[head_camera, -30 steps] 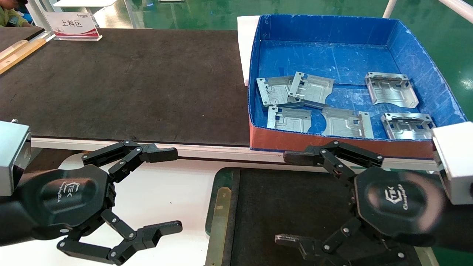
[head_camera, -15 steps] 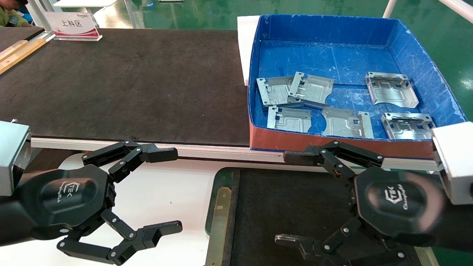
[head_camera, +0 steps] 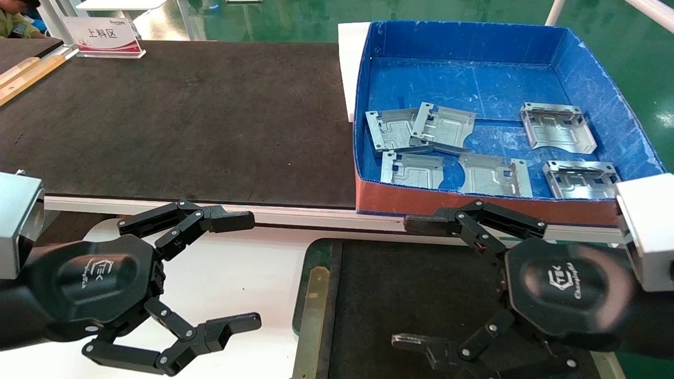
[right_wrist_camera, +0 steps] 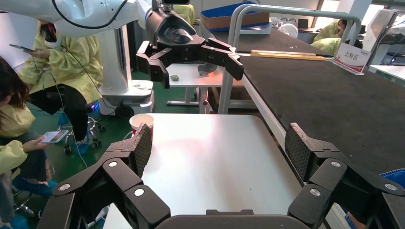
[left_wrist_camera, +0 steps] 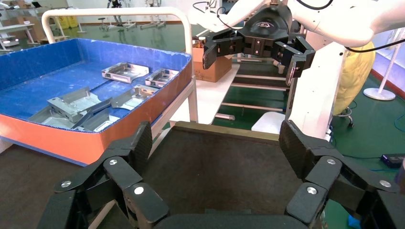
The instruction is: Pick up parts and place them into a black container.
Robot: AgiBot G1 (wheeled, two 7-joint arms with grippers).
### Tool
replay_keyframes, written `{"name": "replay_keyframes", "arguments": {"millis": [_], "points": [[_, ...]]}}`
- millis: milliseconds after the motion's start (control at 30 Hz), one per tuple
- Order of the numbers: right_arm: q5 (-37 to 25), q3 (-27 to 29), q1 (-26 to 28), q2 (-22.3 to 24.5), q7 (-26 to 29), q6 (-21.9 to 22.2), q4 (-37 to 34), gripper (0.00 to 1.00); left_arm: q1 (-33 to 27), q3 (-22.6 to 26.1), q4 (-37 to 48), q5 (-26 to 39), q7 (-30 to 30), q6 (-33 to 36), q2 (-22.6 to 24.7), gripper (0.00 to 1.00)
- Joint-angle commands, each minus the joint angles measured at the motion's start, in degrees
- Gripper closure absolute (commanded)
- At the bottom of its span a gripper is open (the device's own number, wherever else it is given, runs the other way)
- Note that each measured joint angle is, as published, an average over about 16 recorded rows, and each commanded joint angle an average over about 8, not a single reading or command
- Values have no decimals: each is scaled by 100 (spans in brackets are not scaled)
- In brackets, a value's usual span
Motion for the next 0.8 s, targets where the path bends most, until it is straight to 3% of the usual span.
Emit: {"name": "replay_keyframes", "arguments": {"millis": [33,800], "points": [[0,0,0,0,0,0,0,0,0,0,0,0,0,0,0,100],[0,0,0,0,0,0,0,0,0,0,0,0,0,0,0,100]]}}
